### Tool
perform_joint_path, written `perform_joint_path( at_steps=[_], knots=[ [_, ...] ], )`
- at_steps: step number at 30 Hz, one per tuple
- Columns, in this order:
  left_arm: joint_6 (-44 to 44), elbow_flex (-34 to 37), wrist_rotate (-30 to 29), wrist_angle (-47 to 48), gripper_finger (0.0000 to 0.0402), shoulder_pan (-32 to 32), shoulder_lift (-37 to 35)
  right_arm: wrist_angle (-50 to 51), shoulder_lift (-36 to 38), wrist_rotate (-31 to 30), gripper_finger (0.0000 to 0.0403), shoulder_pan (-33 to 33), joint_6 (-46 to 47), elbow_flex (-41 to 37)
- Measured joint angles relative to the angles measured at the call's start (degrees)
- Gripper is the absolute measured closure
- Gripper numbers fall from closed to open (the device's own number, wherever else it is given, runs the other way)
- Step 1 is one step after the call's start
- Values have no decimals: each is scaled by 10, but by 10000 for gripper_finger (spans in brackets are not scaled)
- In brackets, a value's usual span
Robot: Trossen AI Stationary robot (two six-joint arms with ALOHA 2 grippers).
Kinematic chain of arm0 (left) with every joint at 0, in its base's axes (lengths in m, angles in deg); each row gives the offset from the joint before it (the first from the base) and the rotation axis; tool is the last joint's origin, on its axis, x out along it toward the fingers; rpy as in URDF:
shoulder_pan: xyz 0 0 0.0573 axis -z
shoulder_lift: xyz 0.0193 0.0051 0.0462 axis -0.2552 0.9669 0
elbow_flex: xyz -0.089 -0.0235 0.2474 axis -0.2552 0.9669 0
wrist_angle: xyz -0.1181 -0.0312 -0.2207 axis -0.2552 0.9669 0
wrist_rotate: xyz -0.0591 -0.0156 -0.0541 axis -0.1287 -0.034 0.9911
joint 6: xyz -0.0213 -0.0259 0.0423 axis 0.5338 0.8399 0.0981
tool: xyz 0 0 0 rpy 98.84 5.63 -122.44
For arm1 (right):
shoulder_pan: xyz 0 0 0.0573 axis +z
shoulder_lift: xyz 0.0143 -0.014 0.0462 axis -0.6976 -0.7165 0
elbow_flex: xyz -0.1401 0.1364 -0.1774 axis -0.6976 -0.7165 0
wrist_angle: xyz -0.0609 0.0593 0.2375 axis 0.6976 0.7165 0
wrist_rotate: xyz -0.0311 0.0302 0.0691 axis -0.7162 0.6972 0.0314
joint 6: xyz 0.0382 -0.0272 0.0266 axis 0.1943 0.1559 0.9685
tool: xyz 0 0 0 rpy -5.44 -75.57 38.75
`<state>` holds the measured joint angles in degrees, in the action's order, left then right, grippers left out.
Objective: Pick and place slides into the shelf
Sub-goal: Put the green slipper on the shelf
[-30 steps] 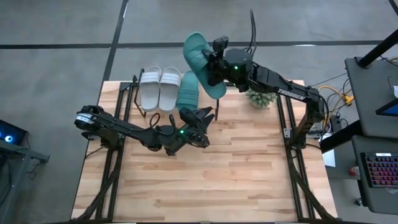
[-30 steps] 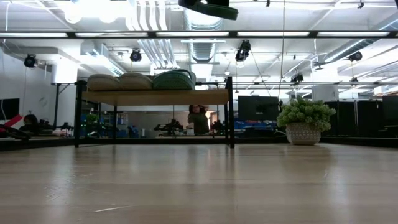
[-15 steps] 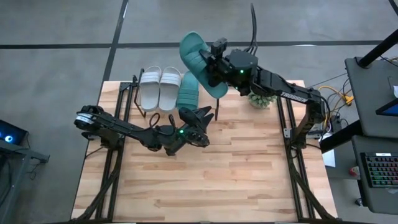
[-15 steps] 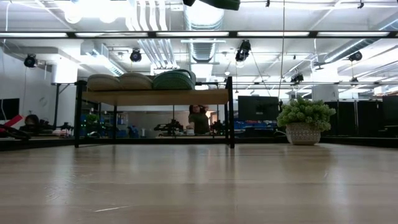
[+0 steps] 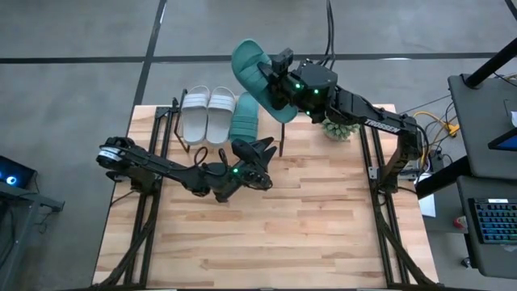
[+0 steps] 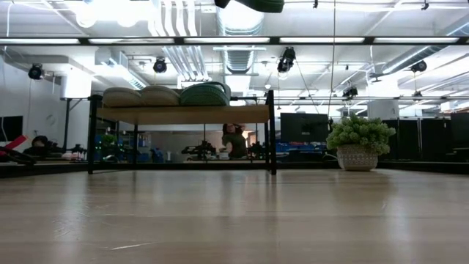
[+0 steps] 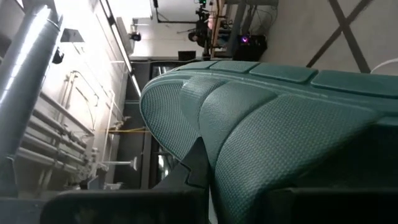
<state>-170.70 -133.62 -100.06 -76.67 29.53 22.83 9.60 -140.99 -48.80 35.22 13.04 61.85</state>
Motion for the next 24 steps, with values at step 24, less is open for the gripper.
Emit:
perform_joint_path(
  at_steps=[24],
  knots=[
    [0,0,-2,0,182,0,0,0,0,3,390,3,186,-1]
  ],
)
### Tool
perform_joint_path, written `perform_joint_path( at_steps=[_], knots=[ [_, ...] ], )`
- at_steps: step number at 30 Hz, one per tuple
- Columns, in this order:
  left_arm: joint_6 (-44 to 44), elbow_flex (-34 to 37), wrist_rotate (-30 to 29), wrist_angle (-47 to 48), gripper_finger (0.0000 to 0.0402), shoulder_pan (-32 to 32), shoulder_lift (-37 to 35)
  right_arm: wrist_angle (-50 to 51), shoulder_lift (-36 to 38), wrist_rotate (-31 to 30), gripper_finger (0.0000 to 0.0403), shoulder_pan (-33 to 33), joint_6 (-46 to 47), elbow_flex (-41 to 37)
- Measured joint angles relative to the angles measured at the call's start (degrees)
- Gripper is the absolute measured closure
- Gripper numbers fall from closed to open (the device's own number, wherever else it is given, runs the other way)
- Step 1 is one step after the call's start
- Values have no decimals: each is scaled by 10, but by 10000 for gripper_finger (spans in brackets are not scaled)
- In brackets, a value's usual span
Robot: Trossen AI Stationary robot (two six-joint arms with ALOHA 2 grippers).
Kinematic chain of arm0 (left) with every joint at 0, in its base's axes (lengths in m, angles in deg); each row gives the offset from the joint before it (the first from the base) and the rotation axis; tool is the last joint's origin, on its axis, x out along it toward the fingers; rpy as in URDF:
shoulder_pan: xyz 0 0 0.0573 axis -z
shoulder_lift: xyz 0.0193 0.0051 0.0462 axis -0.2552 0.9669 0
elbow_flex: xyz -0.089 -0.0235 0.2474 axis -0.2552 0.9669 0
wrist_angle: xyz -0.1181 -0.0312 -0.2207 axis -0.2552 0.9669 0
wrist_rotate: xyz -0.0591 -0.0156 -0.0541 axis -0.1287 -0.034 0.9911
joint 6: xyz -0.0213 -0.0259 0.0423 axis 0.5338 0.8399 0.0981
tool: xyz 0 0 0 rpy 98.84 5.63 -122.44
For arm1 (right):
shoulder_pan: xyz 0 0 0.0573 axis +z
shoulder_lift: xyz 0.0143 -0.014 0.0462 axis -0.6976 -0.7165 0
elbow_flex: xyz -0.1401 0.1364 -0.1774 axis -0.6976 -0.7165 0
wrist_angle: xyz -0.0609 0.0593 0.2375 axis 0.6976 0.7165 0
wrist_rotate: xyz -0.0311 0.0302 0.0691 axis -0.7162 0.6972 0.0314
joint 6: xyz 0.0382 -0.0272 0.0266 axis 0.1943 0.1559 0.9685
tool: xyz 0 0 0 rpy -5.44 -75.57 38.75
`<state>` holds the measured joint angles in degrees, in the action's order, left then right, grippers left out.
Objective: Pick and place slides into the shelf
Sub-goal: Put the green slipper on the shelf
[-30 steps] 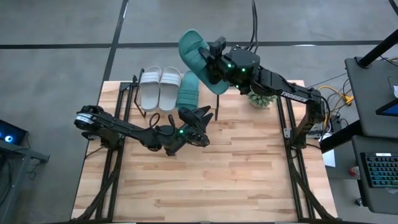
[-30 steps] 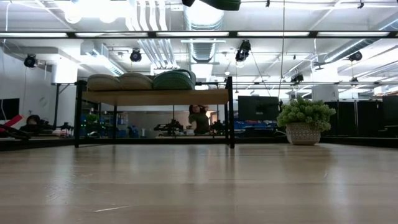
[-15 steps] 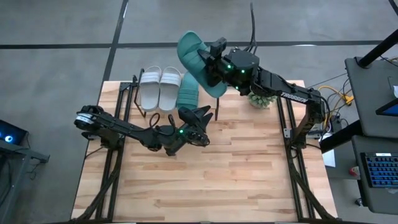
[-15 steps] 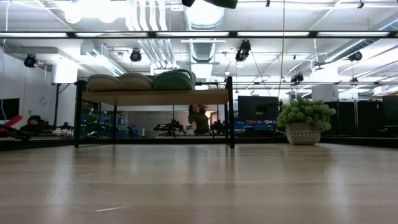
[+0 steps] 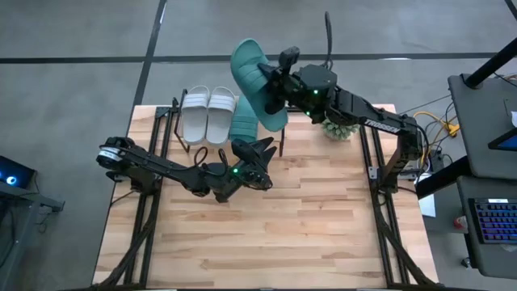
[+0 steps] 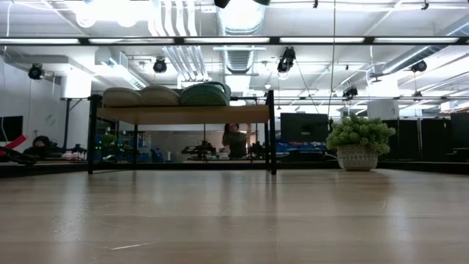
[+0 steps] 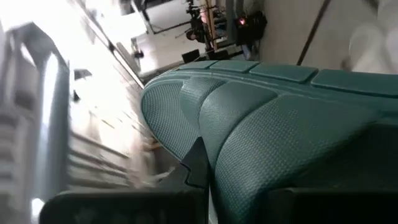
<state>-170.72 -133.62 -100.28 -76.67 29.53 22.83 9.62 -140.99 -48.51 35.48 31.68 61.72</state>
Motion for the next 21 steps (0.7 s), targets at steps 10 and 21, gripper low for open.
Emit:
perform_joint_path(
  at_steps=[10,21],
  knots=[
    [-52,0,3,-8,182,1,-1,12,0,5,390,1,245,-1],
    [-136,-1,3,-108,182,3,-27,34,0,-35,390,-10,248,2]
  ],
)
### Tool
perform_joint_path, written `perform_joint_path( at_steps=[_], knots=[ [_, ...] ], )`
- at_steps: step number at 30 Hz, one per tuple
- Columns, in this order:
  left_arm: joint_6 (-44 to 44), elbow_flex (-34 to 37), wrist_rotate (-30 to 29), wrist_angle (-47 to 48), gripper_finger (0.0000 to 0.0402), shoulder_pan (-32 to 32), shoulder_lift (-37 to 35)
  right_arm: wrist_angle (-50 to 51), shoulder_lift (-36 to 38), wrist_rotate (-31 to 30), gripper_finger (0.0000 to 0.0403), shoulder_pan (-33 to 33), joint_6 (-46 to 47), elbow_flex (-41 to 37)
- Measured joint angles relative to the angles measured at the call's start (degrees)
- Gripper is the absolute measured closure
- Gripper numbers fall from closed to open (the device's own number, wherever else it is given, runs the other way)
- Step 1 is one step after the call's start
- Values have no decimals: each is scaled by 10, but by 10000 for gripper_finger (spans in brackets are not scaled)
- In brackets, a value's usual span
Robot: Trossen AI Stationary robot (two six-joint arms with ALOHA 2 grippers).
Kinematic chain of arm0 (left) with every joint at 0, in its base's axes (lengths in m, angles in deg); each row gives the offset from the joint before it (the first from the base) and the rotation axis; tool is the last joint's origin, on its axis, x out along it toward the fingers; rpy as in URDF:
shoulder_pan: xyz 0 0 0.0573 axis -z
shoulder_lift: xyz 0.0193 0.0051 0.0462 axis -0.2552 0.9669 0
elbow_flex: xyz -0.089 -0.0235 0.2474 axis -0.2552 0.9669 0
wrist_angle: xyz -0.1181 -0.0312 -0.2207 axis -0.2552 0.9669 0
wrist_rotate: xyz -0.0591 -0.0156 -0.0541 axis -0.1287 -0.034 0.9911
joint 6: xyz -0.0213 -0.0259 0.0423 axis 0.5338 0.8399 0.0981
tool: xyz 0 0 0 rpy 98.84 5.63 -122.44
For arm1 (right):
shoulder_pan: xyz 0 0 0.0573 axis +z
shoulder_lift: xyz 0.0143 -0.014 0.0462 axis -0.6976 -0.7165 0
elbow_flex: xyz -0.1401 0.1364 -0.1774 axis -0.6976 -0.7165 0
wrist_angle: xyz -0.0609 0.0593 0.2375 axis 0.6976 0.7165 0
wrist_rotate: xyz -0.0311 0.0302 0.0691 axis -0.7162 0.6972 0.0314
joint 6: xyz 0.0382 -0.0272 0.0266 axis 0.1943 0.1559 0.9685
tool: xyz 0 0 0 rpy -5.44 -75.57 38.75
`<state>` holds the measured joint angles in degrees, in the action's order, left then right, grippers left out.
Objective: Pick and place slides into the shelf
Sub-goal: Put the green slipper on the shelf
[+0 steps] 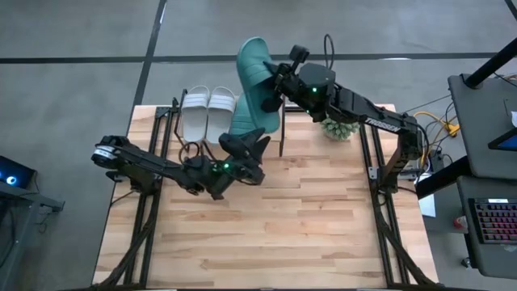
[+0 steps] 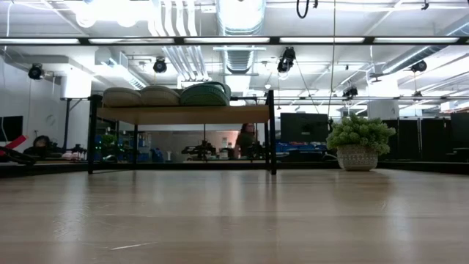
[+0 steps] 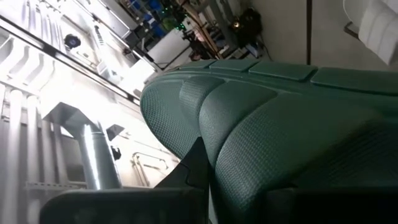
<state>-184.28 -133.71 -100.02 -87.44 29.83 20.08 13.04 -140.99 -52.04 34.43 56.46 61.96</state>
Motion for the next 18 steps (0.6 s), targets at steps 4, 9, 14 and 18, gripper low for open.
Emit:
perform_joint_path(
  at_steps=[4,9,14,18],
  knots=[
    [-4,0,0,8,182,-1,-2,1,0,1,390,0,8,0],
    [0,0,8,52,182,-1,-1,1,0,-5,390,-1,19,2],
    [-1,1,23,68,182,-1,0,2,0,-5,390,-3,24,2],
    [-14,1,27,69,182,-3,0,5,0,-4,390,-2,27,2]
  ],
)
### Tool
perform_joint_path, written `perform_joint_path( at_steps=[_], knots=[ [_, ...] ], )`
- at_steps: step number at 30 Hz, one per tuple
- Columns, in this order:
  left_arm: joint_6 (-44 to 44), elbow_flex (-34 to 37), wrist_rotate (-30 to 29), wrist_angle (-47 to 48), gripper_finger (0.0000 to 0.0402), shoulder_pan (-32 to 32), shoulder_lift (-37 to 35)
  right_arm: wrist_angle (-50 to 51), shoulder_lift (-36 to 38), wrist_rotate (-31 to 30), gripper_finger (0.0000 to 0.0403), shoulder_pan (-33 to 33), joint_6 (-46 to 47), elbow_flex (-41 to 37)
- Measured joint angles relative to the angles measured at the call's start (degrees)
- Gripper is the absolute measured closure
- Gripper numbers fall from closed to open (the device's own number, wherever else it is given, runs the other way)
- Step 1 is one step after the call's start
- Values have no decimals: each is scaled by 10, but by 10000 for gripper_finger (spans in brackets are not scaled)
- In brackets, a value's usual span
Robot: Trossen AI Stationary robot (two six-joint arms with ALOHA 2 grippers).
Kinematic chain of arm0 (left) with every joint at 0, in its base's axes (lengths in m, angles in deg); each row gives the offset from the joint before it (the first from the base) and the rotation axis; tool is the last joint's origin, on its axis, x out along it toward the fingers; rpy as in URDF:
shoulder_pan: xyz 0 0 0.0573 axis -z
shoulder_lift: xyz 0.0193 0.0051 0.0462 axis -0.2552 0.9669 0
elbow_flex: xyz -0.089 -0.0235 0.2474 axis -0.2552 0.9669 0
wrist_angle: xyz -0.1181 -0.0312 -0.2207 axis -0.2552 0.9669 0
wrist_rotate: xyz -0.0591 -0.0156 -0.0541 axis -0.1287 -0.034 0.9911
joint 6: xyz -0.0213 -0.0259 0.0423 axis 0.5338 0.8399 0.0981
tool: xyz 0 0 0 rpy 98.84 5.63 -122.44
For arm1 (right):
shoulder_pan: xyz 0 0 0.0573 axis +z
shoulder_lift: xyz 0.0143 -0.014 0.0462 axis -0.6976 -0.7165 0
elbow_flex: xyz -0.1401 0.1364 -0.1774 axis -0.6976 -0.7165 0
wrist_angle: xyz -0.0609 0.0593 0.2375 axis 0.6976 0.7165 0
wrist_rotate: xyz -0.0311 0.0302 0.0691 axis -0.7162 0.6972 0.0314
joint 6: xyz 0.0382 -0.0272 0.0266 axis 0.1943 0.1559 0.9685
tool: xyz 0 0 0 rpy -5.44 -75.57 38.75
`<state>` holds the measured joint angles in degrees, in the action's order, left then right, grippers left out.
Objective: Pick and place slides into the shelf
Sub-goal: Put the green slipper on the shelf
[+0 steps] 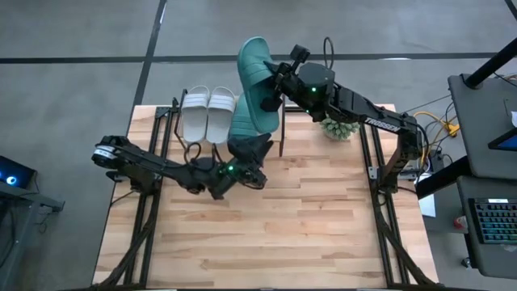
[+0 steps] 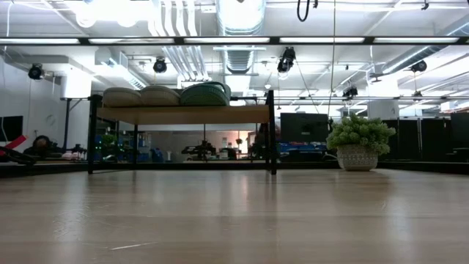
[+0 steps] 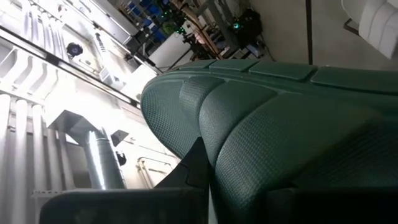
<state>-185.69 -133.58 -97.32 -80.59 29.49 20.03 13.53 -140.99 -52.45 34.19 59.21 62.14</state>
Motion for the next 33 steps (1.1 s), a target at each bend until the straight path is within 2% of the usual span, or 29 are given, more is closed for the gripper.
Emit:
perform_joint_path(
  at_steps=[8,17,33],
  knots=[
    [1,0,12,49,182,-12,-4,0,0,4,390,0,0,0],
    [-3,1,19,58,182,-37,-16,-4,0,6,390,7,6,0],
    [0,8,27,90,182,-46,-28,0,7,5,390,9,8,0]
  ],
)
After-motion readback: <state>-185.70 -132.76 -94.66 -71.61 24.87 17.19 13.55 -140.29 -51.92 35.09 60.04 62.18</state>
